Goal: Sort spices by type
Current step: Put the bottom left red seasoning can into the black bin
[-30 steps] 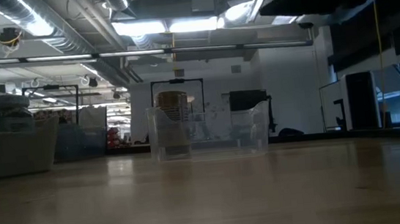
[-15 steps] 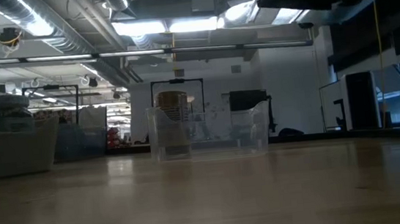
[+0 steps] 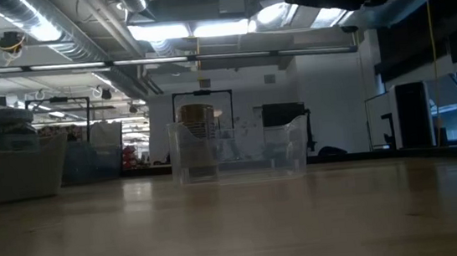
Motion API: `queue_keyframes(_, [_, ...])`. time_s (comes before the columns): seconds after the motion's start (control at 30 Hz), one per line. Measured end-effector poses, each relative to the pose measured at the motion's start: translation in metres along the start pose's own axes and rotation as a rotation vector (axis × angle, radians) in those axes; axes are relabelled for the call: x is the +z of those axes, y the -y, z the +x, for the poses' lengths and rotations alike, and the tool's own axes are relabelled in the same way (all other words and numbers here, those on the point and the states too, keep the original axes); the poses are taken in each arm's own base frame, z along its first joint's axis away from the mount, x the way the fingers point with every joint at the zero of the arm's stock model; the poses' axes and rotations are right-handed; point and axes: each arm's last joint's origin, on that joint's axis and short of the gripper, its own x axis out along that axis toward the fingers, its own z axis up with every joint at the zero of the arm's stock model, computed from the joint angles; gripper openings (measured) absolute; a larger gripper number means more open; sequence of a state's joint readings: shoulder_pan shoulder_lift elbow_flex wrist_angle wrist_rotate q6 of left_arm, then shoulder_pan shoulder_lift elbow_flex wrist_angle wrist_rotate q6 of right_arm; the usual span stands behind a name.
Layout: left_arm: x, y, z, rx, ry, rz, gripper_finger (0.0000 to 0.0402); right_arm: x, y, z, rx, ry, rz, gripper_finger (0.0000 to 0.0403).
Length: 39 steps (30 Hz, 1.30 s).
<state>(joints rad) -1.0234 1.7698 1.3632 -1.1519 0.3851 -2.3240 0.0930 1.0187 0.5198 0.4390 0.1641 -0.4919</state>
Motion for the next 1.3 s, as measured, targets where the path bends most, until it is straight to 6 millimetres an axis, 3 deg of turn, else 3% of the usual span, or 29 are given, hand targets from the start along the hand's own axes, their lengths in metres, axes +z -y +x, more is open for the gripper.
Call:
queue_keyframes(0.4, [0.002, 0.004, 0.022, 0.098, 0.085, 0.096, 0.0303, -0.002, 0.003, 0.001, 0.025, 0.014, 0.037, 0.0301])
queue_keyframes(0.83, [0.003, 0.009, 0.022, 0.050, 0.102, 0.125, 0.0303, -0.002, 0.003, 0.001, 0.026, 0.014, 0.036, 0.0301])
queue_keyframes(1.3, [0.021, 0.023, 0.011, 0.025, 0.147, 0.246, 0.0303, -0.002, 0.003, 0.001, 0.026, 0.014, 0.036, 0.0301])
